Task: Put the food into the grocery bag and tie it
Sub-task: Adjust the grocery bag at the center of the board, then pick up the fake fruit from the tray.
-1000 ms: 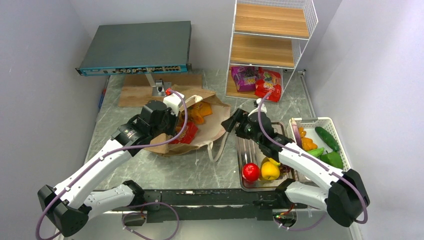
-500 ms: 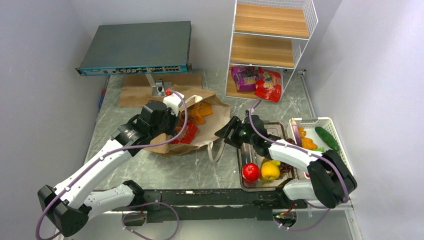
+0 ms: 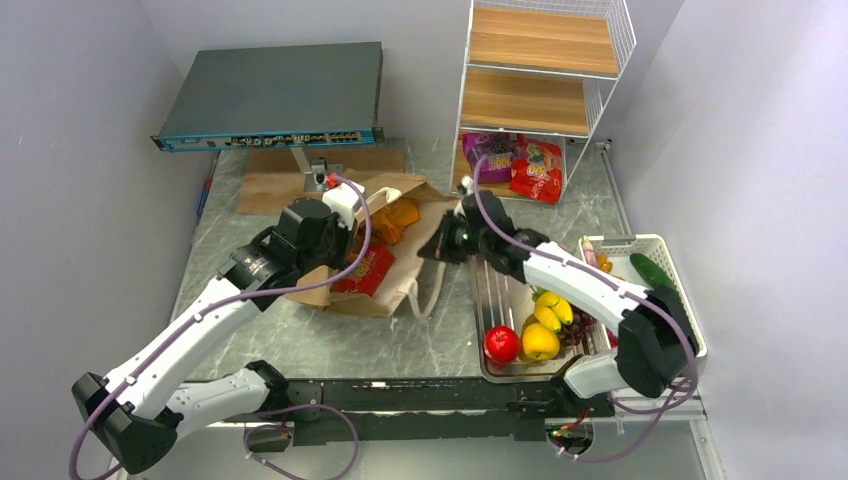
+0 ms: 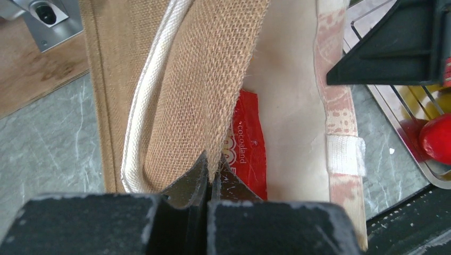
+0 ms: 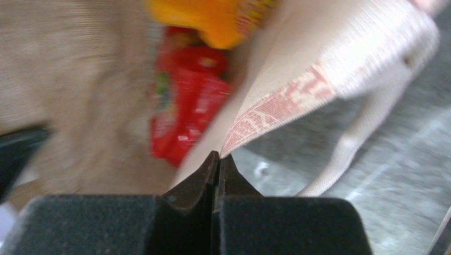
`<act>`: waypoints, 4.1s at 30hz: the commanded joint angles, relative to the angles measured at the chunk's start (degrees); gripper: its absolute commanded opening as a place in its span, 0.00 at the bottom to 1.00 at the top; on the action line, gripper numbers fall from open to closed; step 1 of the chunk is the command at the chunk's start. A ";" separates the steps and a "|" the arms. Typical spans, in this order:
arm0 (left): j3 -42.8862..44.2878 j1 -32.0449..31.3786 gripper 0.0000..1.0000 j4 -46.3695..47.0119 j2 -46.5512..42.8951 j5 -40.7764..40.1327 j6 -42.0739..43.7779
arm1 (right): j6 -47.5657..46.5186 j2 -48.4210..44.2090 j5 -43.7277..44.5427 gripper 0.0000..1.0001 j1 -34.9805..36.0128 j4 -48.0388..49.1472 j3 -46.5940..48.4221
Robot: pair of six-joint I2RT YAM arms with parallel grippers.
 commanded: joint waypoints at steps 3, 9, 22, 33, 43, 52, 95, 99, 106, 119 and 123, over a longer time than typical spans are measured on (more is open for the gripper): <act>19.96 -0.29 0.00 -12.60 2.41 -4.92 -6.47 | -15.58 -2.54 -2.71 0.00 5.78 -25.76 29.11; 34.00 -0.26 0.00 -24.63 4.93 -10.13 -8.22 | -19.62 -5.09 0.22 0.00 5.93 -32.50 36.33; 11.54 -0.25 0.00 -12.92 -8.04 -17.21 -12.83 | -22.41 -8.33 -1.95 0.00 6.01 -20.10 21.68; -0.33 -0.21 0.00 -1.92 -10.87 -12.30 -17.63 | -31.47 -8.00 5.12 0.00 6.00 -24.70 22.57; 3.79 0.49 0.00 0.27 -4.31 -7.10 -17.12 | -26.64 -15.26 9.79 0.33 5.99 -35.35 17.07; 4.41 2.62 0.00 1.81 -1.48 -2.78 -15.72 | -20.91 -22.85 22.56 0.57 6.01 -49.15 20.58; -1.93 6.22 0.00 5.13 -8.52 -0.91 -9.98 | -0.69 -25.63 25.33 0.88 15.01 -54.22 -4.54; -1.88 6.37 0.00 4.98 -8.58 -0.78 -9.95 | -0.80 -24.17 25.22 0.88 15.13 -52.70 -6.05; -1.85 6.36 0.00 4.87 -8.87 -0.56 -10.09 | -0.64 -21.47 24.84 0.89 15.33 -50.27 -8.84; -1.94 6.41 0.00 4.83 -8.96 -0.93 -10.02 | -1.12 -17.05 24.14 0.89 15.42 -46.63 -10.82; -1.85 6.48 0.00 4.85 -9.04 -1.11 -10.04 | -0.14 -16.85 25.38 0.89 15.44 -46.23 -11.06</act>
